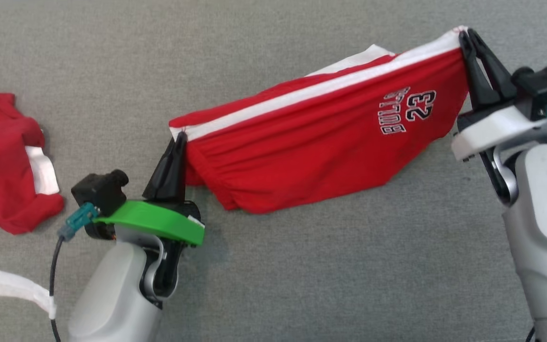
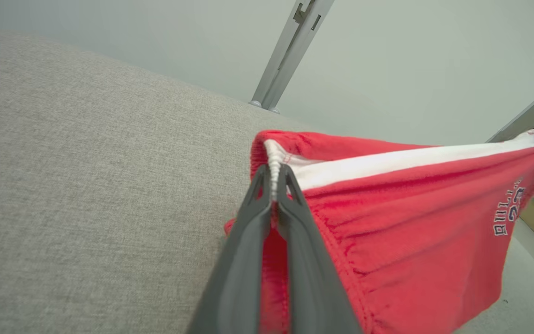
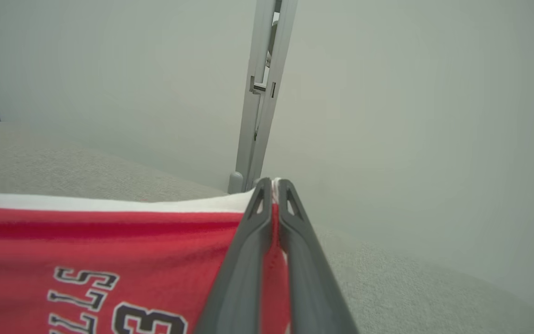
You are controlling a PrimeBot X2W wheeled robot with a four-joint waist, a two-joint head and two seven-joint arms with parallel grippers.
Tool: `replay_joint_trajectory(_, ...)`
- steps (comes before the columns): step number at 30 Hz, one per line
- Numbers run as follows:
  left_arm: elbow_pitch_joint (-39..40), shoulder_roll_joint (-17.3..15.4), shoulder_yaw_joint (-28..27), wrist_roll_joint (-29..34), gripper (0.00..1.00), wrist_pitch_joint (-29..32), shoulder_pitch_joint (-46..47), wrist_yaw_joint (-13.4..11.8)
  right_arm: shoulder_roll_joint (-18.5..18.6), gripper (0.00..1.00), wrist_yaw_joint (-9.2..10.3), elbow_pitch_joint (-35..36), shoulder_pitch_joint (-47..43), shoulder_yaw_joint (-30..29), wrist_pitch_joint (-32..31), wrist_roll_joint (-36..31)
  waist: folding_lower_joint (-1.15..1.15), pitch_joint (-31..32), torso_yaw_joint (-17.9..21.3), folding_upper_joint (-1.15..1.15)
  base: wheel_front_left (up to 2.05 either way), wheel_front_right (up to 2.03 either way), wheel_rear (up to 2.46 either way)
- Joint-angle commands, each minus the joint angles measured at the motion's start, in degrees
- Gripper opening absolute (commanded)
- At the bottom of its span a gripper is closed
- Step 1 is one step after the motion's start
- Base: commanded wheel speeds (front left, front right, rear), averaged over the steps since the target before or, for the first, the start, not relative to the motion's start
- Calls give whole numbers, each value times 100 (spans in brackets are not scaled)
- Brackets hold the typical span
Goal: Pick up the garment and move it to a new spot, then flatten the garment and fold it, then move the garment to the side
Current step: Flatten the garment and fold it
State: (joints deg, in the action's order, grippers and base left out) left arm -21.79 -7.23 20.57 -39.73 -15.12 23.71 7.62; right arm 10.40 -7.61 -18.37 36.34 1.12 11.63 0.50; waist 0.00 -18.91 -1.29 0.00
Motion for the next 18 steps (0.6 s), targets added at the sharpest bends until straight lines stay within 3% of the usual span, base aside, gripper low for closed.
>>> replay_joint_trajectory(1, -54, -70, -13, -63, 0, -3, 245, -24, -3, 0, 23, -222, 283, 23, 19, -129, 0, -585, -275, 0, 0, 0, 0)
replay_joint_trajectory(6, -207, -38, -24, -130, 0, -3, 628, -23, -127, 0, 22, -1057, 981, -38, 72, -543, 0, -882, -342, 0, 0, 0, 0)
replay_joint_trajectory(7, -244, -21, -27, -133, 25, -3, 676, -23, -162, 18, 23, -1254, 1083, -71, 97, -641, 0, -908, -349, 0, 0, 0, 0)
replay_joint_trajectory(8, -274, -7, -29, -137, 53, -3, 697, -23, -200, 44, 22, -1401, 1146, -119, 116, -695, 0, -920, -353, 0, 0, 0, 0)
replay_joint_trajectory(9, -305, 11, -34, -146, 100, -3, 727, -23, -248, 98, 22, -1529, 1229, -177, 149, -768, 0, -932, -357, 0, 0, 0, 0)
replay_joint_trajectory(18, -252, 136, -319, 0, 100, -2, 388, -21, -417, 100, 17, -1933, 1008, -334, 348, -701, 0, -714, -322, 0, 0, 0, 0)
